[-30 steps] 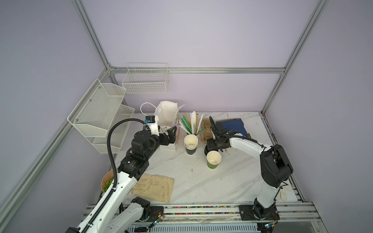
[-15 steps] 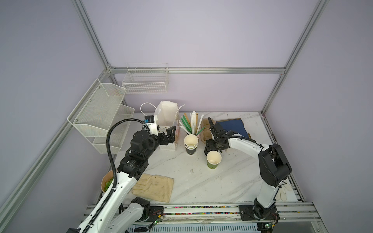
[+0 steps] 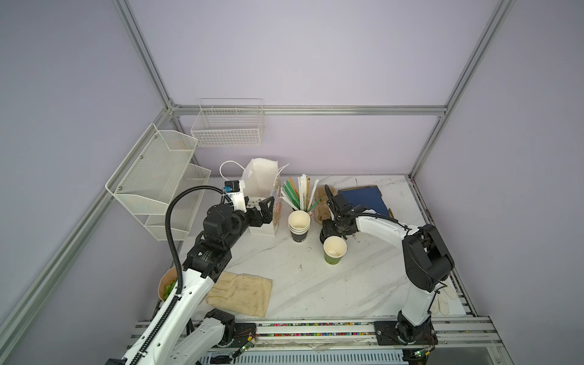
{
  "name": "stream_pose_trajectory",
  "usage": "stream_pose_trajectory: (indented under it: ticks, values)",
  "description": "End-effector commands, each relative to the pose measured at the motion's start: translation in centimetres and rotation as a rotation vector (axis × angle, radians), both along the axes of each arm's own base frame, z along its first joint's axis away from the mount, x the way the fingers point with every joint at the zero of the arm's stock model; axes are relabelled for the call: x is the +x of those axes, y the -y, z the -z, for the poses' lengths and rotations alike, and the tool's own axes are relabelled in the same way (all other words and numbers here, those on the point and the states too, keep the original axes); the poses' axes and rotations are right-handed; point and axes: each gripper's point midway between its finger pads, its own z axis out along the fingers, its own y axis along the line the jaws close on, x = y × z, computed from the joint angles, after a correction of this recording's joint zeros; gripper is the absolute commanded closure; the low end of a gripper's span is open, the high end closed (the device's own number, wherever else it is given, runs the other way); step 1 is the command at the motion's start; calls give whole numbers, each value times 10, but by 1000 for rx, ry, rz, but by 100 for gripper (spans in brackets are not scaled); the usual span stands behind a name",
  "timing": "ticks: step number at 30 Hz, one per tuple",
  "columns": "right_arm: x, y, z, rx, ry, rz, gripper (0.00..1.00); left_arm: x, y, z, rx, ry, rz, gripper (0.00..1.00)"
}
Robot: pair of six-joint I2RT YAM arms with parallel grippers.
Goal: Pack a coffee takeout order
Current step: Pick up the lid from the lid.
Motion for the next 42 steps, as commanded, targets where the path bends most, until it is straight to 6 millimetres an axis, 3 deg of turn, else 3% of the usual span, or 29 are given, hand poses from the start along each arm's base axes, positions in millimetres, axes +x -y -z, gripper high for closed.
stream_pose_trajectory:
  ticks: [1,7,26,38,42]
  values:
    - [-8,4,16,-29,-35,-5,31,0,-1,2,-17,14,6,0]
    - [-7,2,8,-13,-22,-9,37,1,-1,3,-19,10,5,0]
    - [-3,3,-43,26,68,-6,38,3,0,7,-16,0,9,0]
    - [-6,1,-35,21,43,-20,38,5,2,10,-18,-11,16,0]
    - [0,3,-49,15,80,-10,39,7,1,13,-12,-19,12,0]
